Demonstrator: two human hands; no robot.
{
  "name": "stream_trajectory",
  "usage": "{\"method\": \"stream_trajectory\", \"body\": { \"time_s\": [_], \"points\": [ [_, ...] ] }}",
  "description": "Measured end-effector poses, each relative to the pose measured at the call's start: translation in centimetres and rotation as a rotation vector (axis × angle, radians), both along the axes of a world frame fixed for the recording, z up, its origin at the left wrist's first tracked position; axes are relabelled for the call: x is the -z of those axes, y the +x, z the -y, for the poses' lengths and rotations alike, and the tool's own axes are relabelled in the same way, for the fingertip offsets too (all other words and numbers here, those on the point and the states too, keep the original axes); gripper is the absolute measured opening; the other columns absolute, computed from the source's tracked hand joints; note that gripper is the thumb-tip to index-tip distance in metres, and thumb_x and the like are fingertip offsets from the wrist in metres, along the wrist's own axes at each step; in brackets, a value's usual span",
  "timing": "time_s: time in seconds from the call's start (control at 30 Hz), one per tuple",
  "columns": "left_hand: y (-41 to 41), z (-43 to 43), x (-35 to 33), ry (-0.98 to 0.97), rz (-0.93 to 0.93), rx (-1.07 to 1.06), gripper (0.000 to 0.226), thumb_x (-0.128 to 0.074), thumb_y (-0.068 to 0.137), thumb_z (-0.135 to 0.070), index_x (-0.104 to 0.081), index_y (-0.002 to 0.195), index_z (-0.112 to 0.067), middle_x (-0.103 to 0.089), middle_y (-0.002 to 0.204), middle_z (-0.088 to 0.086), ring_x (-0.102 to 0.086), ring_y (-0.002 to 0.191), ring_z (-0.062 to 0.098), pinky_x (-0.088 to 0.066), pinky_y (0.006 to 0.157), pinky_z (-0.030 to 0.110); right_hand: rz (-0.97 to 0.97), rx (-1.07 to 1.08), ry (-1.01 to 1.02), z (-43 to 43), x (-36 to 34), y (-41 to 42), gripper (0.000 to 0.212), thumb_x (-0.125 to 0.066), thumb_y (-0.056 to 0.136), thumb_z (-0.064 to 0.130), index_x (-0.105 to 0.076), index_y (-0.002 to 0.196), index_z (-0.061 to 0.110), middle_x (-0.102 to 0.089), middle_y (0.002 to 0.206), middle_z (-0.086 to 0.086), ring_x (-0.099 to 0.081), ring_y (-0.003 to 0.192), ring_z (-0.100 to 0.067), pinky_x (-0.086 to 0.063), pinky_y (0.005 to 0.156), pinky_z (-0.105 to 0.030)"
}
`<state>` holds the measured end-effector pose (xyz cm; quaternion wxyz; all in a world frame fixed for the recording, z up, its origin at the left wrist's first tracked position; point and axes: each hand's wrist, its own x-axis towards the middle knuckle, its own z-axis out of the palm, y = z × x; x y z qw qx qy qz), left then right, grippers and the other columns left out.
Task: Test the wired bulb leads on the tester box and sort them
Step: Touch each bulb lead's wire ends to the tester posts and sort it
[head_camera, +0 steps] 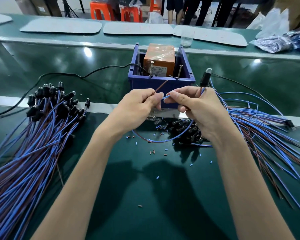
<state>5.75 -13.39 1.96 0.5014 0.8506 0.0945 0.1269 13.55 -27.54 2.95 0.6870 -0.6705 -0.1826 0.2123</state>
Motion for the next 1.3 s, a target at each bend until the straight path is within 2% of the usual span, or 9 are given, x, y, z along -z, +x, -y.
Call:
{"method": "stream_trajectory", "body": {
  "time_s": [0.2,0.4,0.6,0.77,1.0,1.07,1.13,1.23,1.3],
  "points": [
    [-0.2,0.1,-0.1,0.06,-0.049,0.01,0.036,-0.05,0.099,-0.026,-0.056,0.064,-0.018,-0.037,0.043,-0.014,-0.031,0.04,0.004,-0.023,0.042,0.014,0.105,0.034,-0.088,-0.3,0.4,0.0,0.02,-0.066,0.087,0.006,-0.065,0.069,0.015,-0.07,0.064,0.0,-0.04,0.041,-0.001,-0.031,0.041,-0.008],
    [0.0,0.9,-0.5,0.047,-0.068,0.0,0.041,-0.047,0.1,-0.027,-0.047,0.06,-0.018,-0.033,0.041,-0.012,-0.029,0.04,0.006,-0.021,0.042,0.016,0.108,0.087,-0.095,-0.4,0.4,0.1,0.023,-0.064,0.087,0.005,-0.063,0.066,0.014,-0.067,0.058,0.003,-0.04,0.038,0.001,-0.028,0.039,-0.008],
    [0.0,1.2,-0.7,0.054,-0.066,-0.024,0.043,-0.046,0.1,-0.029,-0.045,0.058,-0.018,-0.033,0.039,-0.011,-0.029,0.041,0.007,-0.022,0.042,0.017,0.098,0.116,-0.105,-0.4,0.3,0.1,0.023,-0.064,0.087,0.007,-0.063,0.065,0.014,-0.067,0.056,0.004,-0.042,0.052,-0.011,-0.032,0.042,-0.012],
    [-0.1,1.3,-1.0,0.065,-0.08,-0.037,0.044,-0.047,0.1,-0.029,-0.045,0.057,-0.018,-0.034,0.039,-0.011,-0.03,0.041,0.007,-0.023,0.042,0.017,-0.013,0.085,-0.024,-0.4,0.4,0.1,0.024,-0.061,0.088,0.001,-0.06,0.066,0.008,-0.065,0.054,0.003,-0.031,0.034,-0.002,-0.025,0.036,-0.009],
    [-0.3,1.6,-1.2,0.112,-0.105,-0.064,0.044,-0.047,0.1,-0.028,-0.043,0.057,-0.017,-0.034,0.037,-0.01,-0.032,0.04,0.008,-0.025,0.041,0.017,-0.15,0.222,0.056,-0.5,0.8,0.9,0.024,-0.055,0.092,0.0,-0.056,0.07,0.009,-0.06,0.061,0.001,-0.029,0.032,0.001,-0.02,0.032,-0.01],
    [-0.5,1.3,-1.6,0.095,-0.081,-0.071,0.045,-0.047,0.1,-0.029,-0.043,0.057,-0.017,-0.032,0.037,-0.009,-0.03,0.04,0.008,-0.024,0.041,0.017,-0.115,0.248,0.057,0.3,0.5,1.3,0.02,-0.056,0.092,0.003,-0.058,0.073,0.008,-0.063,0.065,0.0,-0.028,0.034,0.0,-0.019,0.033,-0.01],
    [-0.6,1.2,-2.0,0.093,-0.049,-0.067,0.044,-0.048,0.099,-0.028,-0.044,0.057,-0.017,-0.032,0.037,-0.009,-0.03,0.039,0.009,-0.023,0.041,0.017,-0.051,0.11,-0.009,0.5,0.1,1.0,0.012,-0.058,0.092,0.002,-0.066,0.085,0.007,-0.068,0.068,0.002,-0.032,0.036,0.001,-0.023,0.034,-0.009],
    [-0.5,1.7,-1.9,0.109,-0.055,-0.042,0.043,-0.049,0.099,-0.029,-0.047,0.056,-0.018,-0.034,0.037,-0.009,-0.031,0.039,0.008,-0.023,0.04,0.016,-0.086,-0.076,-0.016,0.1,-0.3,0.0,0.027,-0.052,0.093,-0.005,-0.065,0.11,0.01,-0.068,0.067,0.005,-0.046,0.039,0.0,-0.035,0.037,-0.006],
    [-0.5,1.8,-1.6,0.113,-0.079,-0.033,0.043,-0.049,0.098,-0.03,-0.05,0.057,-0.019,-0.035,0.036,-0.01,-0.031,0.038,0.007,-0.024,0.04,0.016,-0.096,-0.072,0.009,0.2,-0.6,0.0,0.026,-0.052,0.096,0.002,-0.065,0.115,0.013,-0.07,0.07,0.005,-0.049,0.04,-0.002,-0.036,0.037,-0.007]
  ]
}}
